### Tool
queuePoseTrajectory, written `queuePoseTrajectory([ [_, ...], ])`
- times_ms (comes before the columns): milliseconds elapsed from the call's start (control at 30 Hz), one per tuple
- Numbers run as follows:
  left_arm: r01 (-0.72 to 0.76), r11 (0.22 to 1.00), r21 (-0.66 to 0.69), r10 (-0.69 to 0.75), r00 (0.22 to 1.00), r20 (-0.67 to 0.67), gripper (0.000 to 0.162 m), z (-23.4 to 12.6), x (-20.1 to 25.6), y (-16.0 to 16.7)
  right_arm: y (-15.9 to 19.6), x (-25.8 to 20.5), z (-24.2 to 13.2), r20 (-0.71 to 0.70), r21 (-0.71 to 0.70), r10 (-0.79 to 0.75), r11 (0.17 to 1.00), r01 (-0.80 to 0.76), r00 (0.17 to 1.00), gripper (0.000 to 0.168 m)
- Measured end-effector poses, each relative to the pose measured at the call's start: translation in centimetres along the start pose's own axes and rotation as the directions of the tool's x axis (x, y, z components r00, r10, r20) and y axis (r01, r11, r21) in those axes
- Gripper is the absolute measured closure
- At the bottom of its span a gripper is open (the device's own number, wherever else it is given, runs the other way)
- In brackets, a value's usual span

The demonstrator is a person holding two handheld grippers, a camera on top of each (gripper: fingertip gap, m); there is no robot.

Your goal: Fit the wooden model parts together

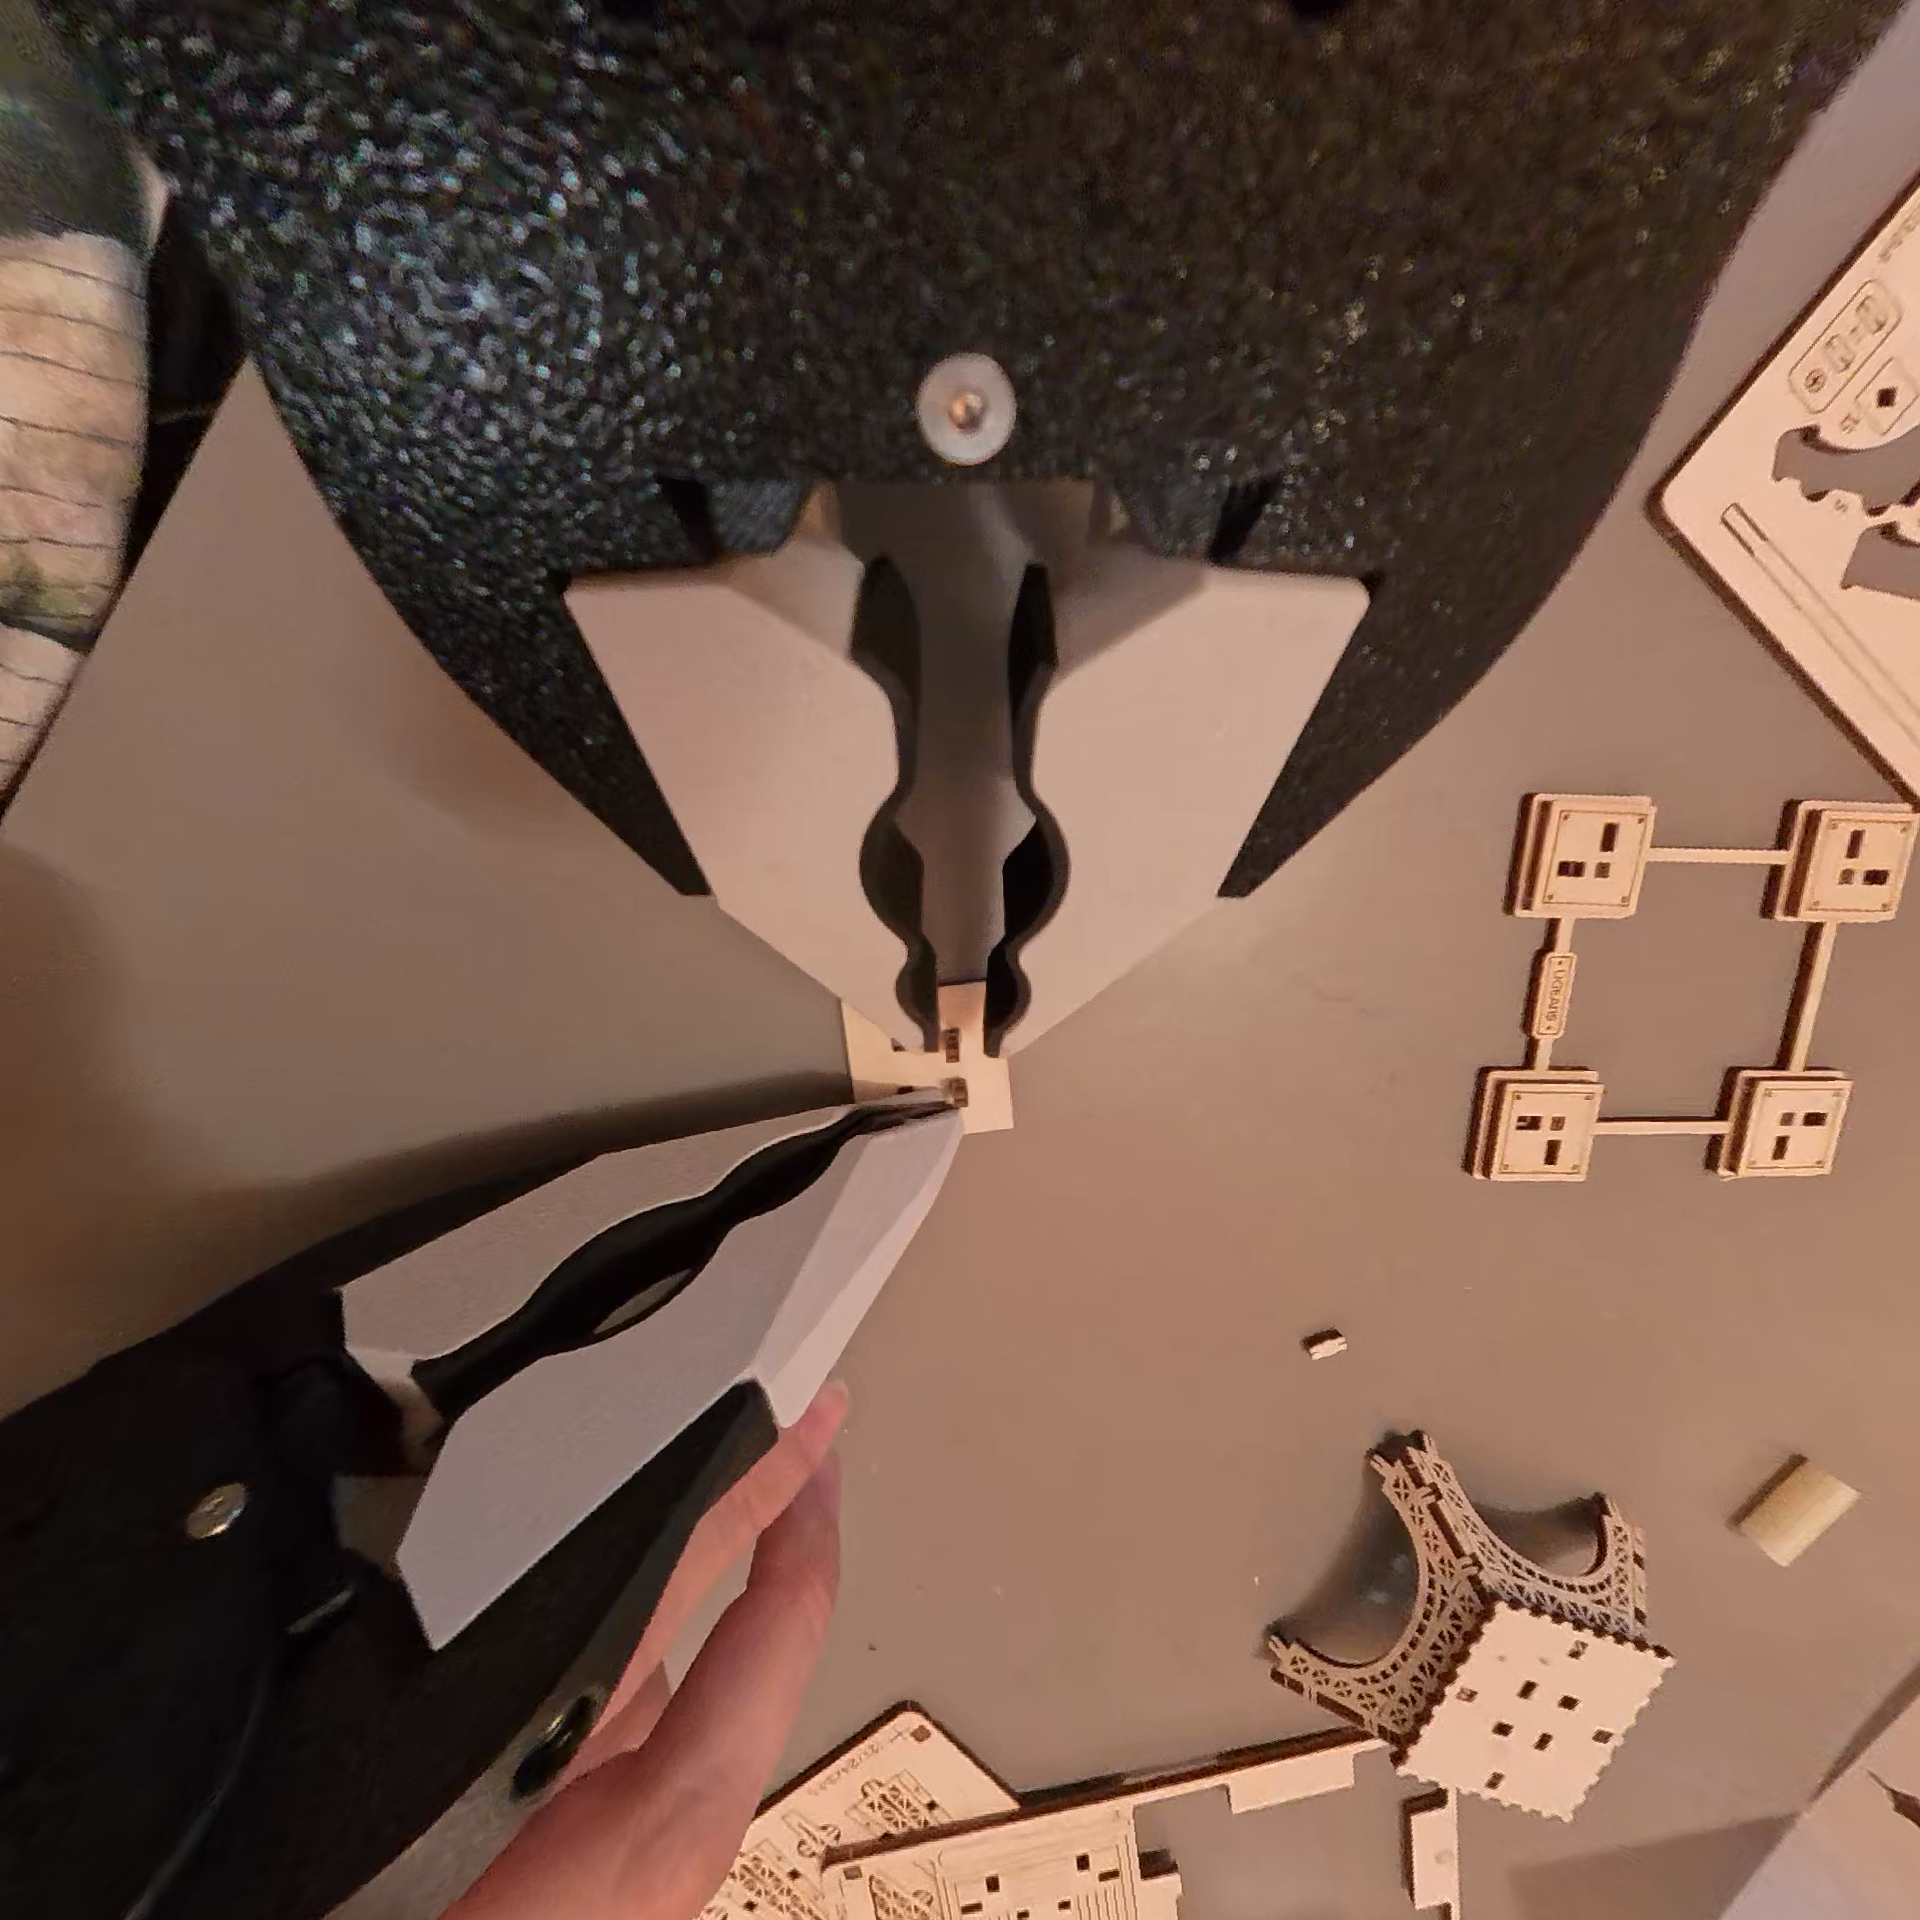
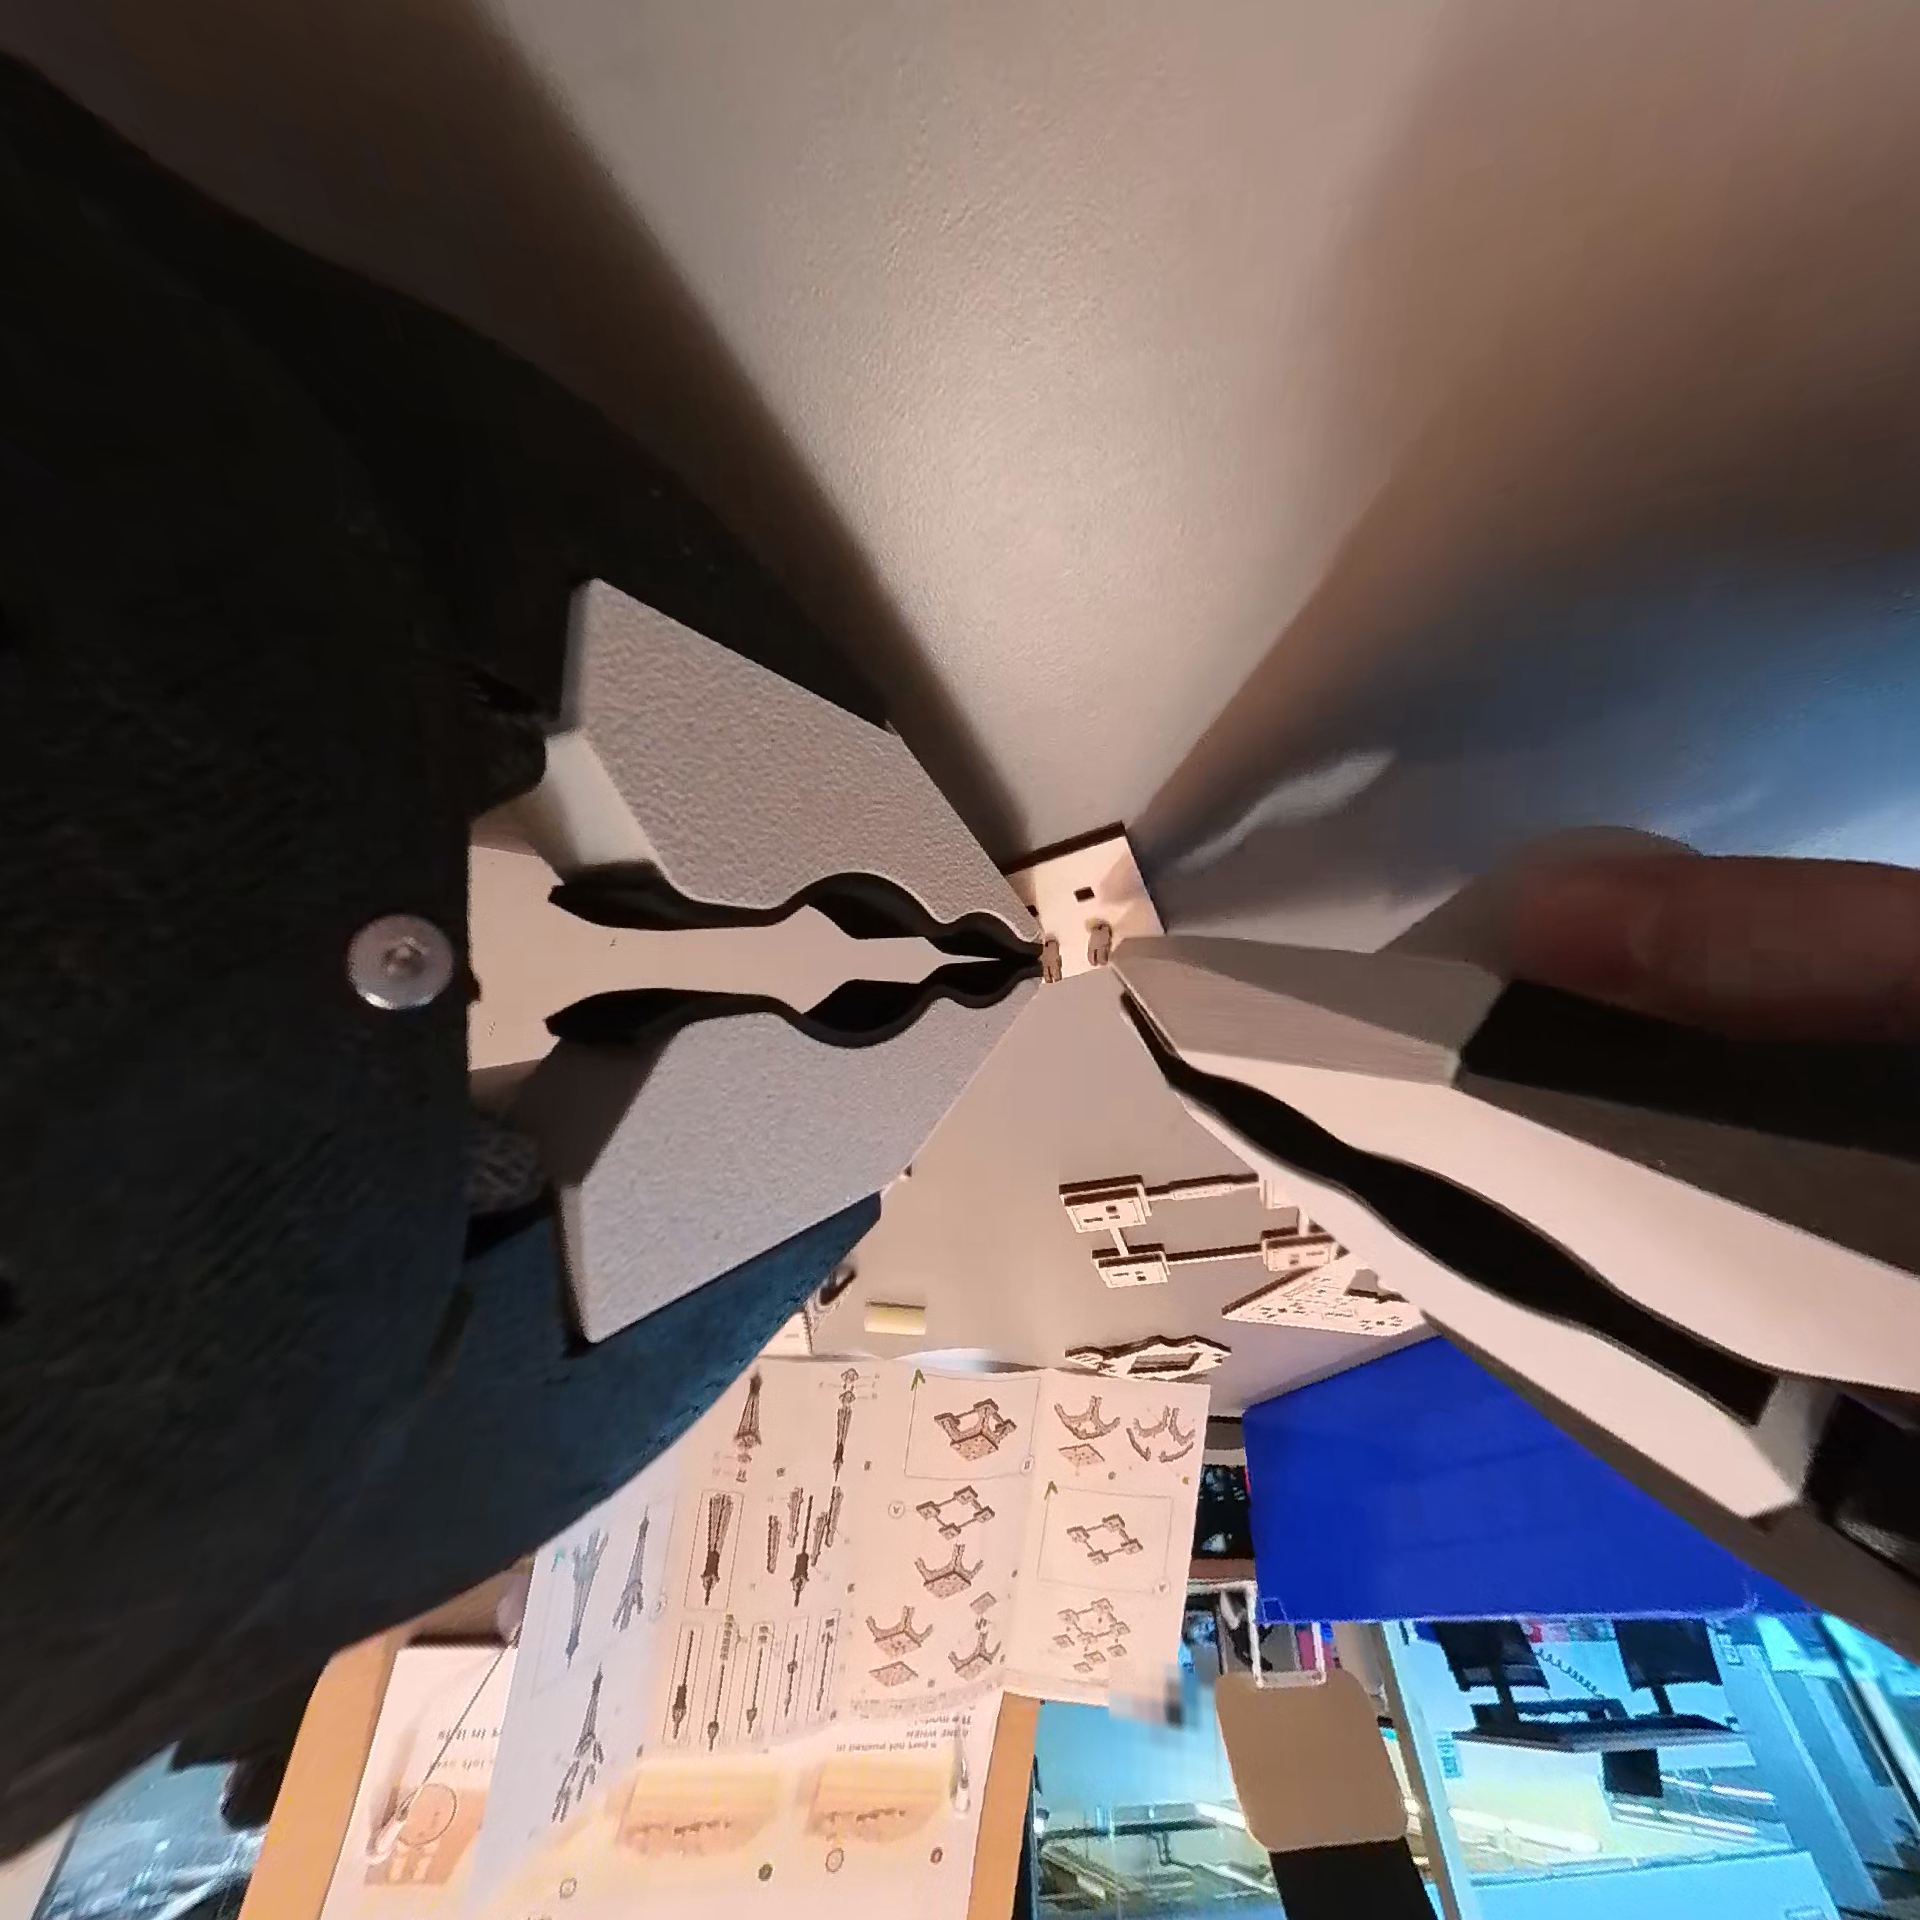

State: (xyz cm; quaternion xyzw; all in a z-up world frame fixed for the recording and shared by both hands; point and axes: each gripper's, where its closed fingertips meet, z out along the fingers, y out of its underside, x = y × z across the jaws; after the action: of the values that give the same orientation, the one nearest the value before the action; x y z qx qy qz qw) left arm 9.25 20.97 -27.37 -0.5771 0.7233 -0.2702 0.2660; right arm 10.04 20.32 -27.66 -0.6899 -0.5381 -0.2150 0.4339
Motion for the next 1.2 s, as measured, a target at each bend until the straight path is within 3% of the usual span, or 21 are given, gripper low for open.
queuePoseTrajectory([
  [1200, -0.017, 1.0, -0.006, 0.017, 1.0, 0.0, 0.162, 0.65, 0.08, 0.16, 0.42, 0.12, -0.87, 0.009, -0.006, 0.064, 0.998, -0.064, 0.998, 0.168],
])
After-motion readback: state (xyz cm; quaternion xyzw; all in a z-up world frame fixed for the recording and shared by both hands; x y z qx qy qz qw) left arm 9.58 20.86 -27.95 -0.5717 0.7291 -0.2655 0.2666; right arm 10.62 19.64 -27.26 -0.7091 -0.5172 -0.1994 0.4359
